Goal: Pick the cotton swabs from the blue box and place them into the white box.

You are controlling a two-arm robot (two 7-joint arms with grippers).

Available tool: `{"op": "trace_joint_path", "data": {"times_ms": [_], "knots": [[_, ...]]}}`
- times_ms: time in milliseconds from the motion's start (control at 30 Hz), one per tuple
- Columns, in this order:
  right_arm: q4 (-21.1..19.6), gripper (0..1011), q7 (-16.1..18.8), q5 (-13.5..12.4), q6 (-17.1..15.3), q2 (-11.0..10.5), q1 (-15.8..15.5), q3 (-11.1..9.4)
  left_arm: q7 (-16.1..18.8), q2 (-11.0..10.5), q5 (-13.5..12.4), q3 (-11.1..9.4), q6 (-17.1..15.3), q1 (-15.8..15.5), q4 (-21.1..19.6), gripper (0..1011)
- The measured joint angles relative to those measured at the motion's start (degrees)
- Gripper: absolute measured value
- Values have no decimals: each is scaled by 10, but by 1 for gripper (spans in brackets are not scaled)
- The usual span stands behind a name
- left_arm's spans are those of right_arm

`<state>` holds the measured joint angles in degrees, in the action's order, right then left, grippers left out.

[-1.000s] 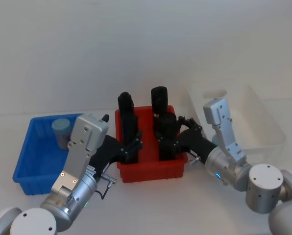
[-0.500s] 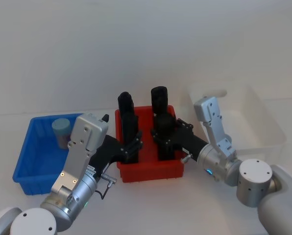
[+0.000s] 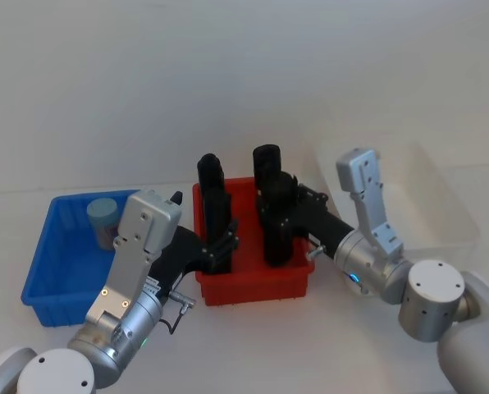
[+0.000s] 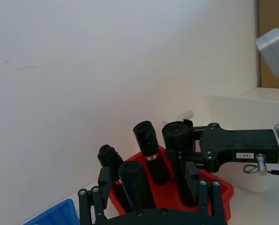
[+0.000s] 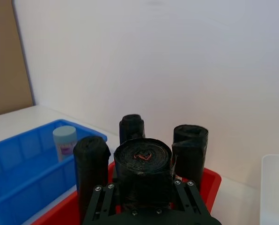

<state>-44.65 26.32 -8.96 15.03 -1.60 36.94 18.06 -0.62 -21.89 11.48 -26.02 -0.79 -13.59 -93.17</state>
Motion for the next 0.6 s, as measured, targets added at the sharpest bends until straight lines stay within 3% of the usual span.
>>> {"op": "trace_joint_path", "data": {"times_ms": [600], "knots": [[-194, 512, -48, -25, -39, -40, -69, -27, 0, 0, 0, 0, 0, 0, 0, 1003]]}}
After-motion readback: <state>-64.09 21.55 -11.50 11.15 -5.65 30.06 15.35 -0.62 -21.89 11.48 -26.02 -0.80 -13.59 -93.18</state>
